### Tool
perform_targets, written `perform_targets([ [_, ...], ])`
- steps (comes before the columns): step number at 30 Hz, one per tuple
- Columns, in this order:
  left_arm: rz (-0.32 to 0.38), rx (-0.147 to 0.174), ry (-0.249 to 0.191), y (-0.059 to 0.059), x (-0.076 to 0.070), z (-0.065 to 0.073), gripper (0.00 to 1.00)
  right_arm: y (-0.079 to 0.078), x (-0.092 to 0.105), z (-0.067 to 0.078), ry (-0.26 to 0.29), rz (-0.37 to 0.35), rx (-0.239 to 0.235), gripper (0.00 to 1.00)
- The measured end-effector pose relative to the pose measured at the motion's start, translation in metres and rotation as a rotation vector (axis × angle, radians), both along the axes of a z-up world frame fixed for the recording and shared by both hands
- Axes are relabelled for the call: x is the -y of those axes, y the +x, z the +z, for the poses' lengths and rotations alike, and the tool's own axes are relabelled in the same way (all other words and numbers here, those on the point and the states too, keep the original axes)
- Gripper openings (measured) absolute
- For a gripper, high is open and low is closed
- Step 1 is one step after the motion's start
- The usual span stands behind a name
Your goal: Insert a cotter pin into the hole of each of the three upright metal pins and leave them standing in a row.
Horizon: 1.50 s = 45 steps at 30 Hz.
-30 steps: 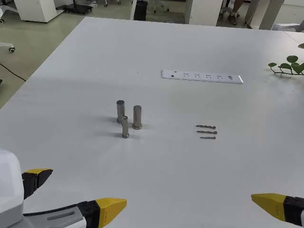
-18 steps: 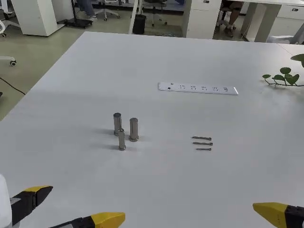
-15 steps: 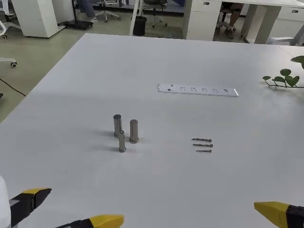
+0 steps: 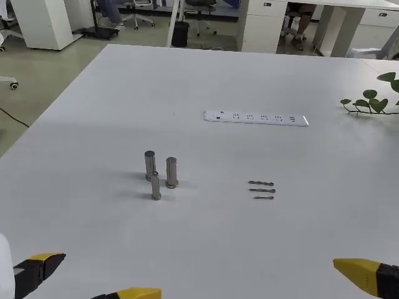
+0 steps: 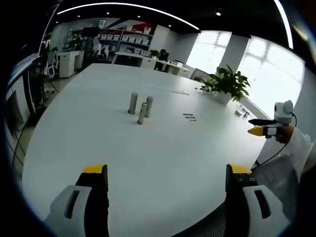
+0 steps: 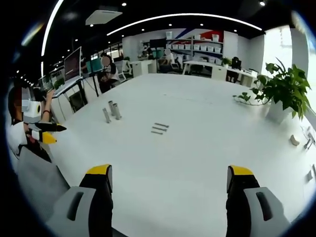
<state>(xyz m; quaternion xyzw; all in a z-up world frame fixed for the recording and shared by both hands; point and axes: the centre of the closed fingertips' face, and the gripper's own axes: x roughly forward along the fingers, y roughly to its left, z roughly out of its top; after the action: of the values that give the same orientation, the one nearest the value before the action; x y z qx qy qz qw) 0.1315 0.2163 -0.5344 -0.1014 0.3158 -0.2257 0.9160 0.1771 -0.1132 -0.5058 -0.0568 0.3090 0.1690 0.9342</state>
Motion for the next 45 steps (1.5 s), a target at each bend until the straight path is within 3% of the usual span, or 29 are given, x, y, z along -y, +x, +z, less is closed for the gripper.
perform_targets([
  [12,0.012,-0.011,0.004,0.001,-0.003,-0.002,0.98,0.001,-0.003,-0.007,0.0,0.009,-0.02,0.93],
  [28,0.084,0.013,-0.005,0.014,-0.022,0.0,0.97,0.01,-0.008,-0.009,-0.025,0.046,-0.046,0.92],
  [38,0.083,0.008,-0.005,0.015,-0.022,-0.002,0.97,0.014,-0.018,-0.014,-0.032,0.075,-0.062,0.92],
  [42,0.072,0.007,0.003,0.021,-0.021,-0.004,0.97,0.015,-0.021,-0.016,-0.034,0.085,-0.068,0.92],
  [45,0.058,0.034,0.009,0.03,-0.019,-0.002,0.94,0.016,-0.022,-0.017,-0.035,0.091,-0.073,0.92],
])
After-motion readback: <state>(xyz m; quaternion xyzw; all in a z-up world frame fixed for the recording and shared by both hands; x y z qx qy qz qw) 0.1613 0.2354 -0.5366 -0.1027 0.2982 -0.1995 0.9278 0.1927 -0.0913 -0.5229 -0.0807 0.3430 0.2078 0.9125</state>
